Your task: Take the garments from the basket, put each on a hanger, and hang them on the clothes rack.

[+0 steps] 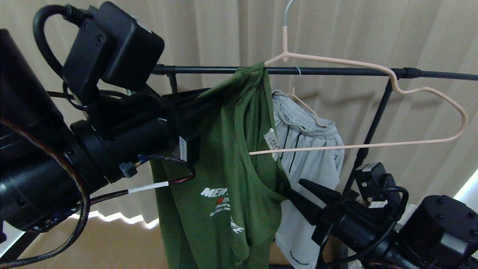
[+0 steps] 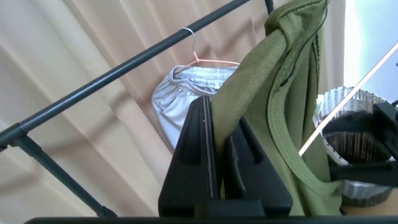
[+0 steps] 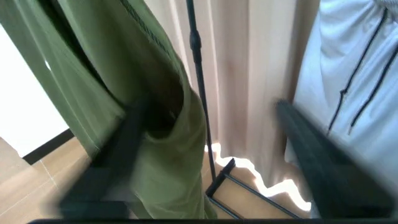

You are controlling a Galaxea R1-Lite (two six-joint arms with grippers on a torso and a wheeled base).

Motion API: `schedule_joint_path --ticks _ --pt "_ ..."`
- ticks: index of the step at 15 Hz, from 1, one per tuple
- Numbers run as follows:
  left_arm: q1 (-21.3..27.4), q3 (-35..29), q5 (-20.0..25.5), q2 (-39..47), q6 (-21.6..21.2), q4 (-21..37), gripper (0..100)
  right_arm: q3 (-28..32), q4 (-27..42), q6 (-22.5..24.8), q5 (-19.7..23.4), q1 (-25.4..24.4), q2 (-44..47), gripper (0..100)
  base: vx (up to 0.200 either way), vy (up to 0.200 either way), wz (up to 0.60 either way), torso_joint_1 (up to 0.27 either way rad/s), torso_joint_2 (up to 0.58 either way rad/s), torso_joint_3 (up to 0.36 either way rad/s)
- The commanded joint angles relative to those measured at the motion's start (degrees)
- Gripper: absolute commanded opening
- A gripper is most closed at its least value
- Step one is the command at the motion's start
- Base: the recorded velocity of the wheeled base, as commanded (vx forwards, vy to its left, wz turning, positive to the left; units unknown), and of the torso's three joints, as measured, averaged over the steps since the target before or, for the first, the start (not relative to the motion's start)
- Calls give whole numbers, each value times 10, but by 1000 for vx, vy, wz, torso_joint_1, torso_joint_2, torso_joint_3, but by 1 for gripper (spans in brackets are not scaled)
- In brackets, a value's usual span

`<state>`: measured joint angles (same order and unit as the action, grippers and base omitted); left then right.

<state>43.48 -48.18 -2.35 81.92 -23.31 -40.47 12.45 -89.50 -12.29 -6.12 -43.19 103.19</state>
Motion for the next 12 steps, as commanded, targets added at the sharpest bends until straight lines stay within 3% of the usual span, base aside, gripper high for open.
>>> schedule_joint_path --ticks 1,5,8,10,12 --pt "-3 -7 -1 2 0 0 0 -1 -5 2 0 22 -7 0 0 0 0 0 0 0" --pt "-36 -7 -2 9 1 0 0 0 -5 8 1 54 -35 0 0 0 0 0 0 0" --pt "-79 5 -3 10 -22 1 0 4 -5 16 4 101 -51 0 0 0 0 0 0 0" --pt "-117 42 -3 10 -50 0 0 18 -5 18 4 131 -58 0 0 0 0 0 0 0" --pt "-161 74 -3 8 -104 0 0 21 -5 18 5 143 -69 0 0 0 0 0 0 0"
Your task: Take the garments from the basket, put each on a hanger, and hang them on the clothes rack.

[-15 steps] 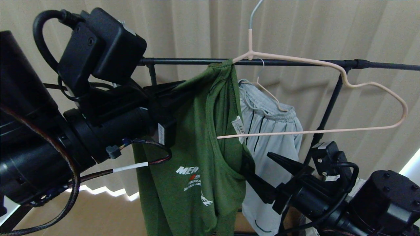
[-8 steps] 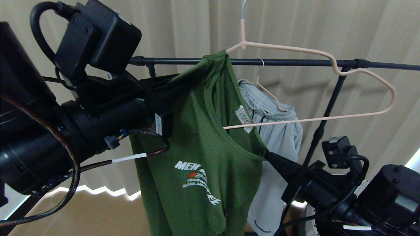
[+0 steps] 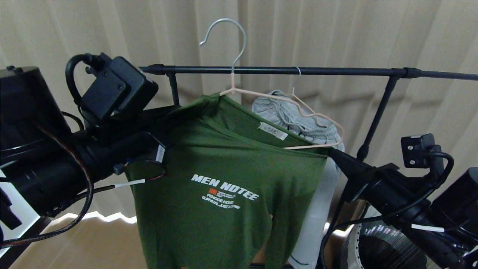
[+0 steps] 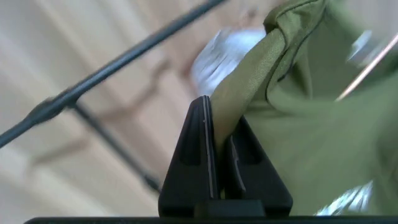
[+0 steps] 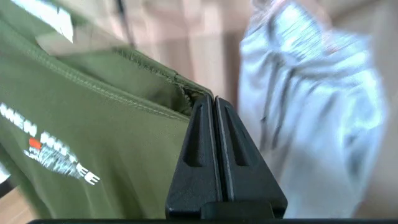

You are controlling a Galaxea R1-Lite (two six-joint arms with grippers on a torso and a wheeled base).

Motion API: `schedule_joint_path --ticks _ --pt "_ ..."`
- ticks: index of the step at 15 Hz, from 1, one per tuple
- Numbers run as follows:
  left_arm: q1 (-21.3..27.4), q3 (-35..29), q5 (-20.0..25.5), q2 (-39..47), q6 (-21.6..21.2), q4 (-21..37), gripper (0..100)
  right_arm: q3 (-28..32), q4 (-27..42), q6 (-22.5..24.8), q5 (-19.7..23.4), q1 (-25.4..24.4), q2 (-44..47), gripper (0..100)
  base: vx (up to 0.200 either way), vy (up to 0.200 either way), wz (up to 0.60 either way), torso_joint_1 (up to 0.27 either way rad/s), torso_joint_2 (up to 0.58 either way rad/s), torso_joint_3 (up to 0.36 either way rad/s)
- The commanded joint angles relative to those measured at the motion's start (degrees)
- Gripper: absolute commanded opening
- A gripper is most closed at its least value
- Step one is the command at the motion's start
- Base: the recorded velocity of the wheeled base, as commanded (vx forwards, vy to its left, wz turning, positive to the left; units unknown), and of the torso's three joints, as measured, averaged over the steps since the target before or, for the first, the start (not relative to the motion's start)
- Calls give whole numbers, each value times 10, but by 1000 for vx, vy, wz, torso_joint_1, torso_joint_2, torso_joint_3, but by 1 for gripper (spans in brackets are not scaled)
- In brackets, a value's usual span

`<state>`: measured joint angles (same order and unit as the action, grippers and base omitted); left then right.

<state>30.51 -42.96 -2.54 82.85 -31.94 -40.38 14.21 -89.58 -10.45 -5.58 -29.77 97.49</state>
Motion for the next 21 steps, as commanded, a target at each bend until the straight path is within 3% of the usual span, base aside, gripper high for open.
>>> schedule_joint_path --ticks 1,7,11,12,13,16,17,20,21 --pt "-51 31 -1 -1 -37 -1 0 4 -4 0 0 9 -15 0 0 0 0 0 0 0" --pt "-85 53 -2 2 -45 -1 0 4 -4 0 0 9 -26 0 0 0 0 0 0 0" --pt "-85 46 -19 32 -42 -10 0 -9 -2 28 36 -41 -100 0 0 0 0 0 0 0" --pt "-85 43 -35 38 -40 -31 0 6 85 62 44 -46 -139 0 0 0 0 0 0 0" --pt "-85 46 -34 38 -37 -52 0 21 136 65 46 -47 -164 0 0 0 0 0 0 0" --pt "-70 59 -27 35 -1 -75 0 67 244 96 45 -54 -188 0 0 0 0 0 0 0" --pt "-59 61 -27 35 14 -76 0 82 293 128 45 -54 -199 100 0 0 0 0 0 0" --pt "-35 61 -17 40 23 -92 0 146 397 154 48 -54 -210 100 0 0 0 0 0 0" --pt "-34 62 7 45 23 -99 0 165 412 156 71 -54 -206 100 0 0 0 0 0 0"
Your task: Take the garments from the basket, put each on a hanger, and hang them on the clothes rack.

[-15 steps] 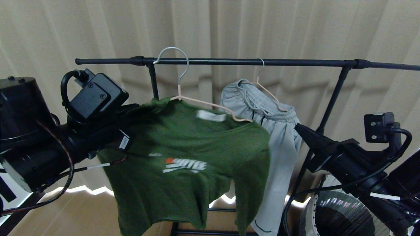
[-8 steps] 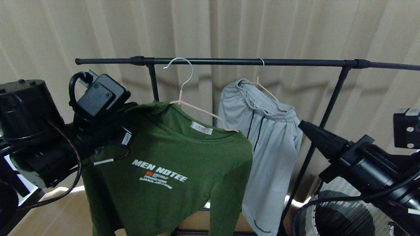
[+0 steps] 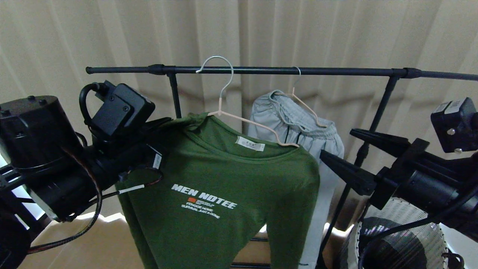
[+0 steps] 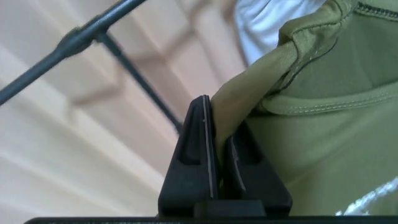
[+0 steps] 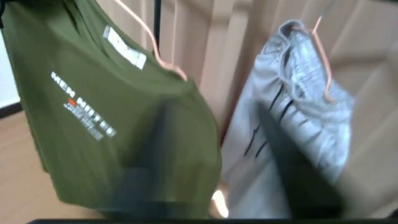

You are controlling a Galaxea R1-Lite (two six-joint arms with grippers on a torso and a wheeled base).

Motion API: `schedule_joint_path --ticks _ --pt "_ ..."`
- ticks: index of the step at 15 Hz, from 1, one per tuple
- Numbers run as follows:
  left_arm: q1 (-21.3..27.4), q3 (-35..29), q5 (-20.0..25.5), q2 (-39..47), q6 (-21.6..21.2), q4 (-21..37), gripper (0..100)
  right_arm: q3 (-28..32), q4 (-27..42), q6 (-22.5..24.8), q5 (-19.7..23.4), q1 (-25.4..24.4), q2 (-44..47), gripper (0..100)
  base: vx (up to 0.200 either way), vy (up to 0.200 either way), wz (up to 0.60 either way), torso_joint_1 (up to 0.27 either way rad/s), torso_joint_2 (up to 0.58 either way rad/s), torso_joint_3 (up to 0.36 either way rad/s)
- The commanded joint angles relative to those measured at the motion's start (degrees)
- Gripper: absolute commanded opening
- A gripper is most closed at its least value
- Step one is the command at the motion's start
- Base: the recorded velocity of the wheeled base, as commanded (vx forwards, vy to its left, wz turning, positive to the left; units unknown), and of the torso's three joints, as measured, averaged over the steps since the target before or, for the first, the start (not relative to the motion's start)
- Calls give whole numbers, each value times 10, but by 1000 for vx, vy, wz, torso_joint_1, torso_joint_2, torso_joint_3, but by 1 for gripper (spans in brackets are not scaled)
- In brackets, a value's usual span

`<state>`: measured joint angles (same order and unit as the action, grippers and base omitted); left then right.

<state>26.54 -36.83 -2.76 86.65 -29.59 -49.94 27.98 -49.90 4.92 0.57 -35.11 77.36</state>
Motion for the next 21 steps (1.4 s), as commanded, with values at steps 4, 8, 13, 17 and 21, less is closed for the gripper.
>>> schedule_joint_path --ticks 4,8,13,17,21 --pt "12 4 38 15 -5 -8 0 104 148 56 65 2 3 100 0 0 0 0 0 0" --pt "42 5 38 15 -3 -11 0 210 289 126 64 2 43 100 0 0 0 0 0 0" --pt "71 17 38 15 -2 -32 0 218 306 156 42 0 89 100 0 0 0 0 0 0" --pt "71 23 37 14 -2 -41 0 220 302 156 41 0 97 100 0 0 0 0 0 0" --pt "71 22 37 15 -1 -41 0 219 302 162 41 -10 97 0 0 0 0 0 0 0"
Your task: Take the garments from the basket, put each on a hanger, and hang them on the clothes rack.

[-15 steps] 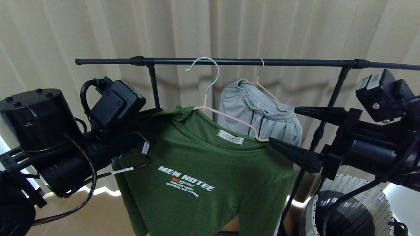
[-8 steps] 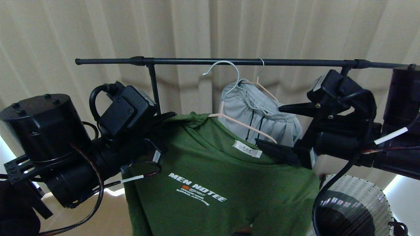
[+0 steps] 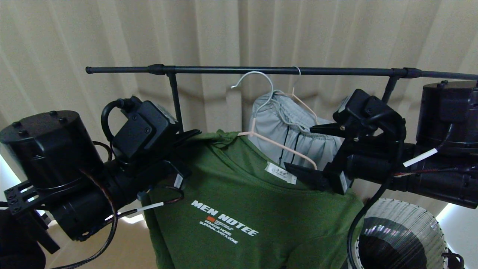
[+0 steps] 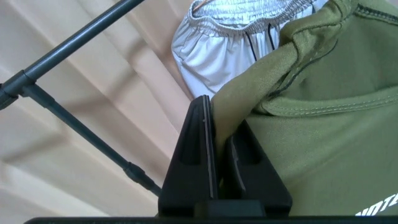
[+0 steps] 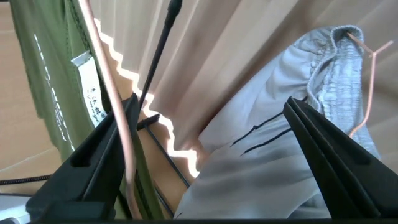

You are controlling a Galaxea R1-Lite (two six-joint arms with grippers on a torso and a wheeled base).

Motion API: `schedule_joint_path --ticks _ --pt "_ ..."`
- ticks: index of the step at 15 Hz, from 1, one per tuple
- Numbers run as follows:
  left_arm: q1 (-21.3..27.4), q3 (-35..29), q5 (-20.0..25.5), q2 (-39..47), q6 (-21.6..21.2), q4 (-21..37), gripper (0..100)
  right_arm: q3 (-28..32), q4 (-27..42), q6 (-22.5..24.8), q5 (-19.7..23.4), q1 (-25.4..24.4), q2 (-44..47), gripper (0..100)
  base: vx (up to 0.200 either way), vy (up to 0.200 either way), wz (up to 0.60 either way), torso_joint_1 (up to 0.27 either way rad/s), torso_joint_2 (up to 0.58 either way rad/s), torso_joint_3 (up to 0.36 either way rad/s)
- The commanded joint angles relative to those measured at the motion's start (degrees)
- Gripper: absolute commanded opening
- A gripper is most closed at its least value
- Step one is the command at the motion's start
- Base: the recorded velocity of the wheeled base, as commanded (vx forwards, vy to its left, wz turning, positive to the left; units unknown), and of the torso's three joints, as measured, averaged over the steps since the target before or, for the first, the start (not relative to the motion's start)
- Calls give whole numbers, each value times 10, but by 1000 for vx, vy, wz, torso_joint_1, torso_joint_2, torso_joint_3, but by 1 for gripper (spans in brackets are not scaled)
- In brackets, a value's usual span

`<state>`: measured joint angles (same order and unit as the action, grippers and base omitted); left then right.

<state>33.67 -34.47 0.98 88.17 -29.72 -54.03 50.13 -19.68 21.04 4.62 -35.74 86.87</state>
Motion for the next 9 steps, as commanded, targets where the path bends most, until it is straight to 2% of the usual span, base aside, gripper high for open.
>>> schedule_joint_path --ticks 1,9 --pt "0 -2 0 0 0 0 0 -2 0 1 0 -4 3 0 0 0 0 0 0 0" --pt "0 1 0 6 -1 -14 0 0 0 1 0 -7 5 0 0 0 0 0 0 0"
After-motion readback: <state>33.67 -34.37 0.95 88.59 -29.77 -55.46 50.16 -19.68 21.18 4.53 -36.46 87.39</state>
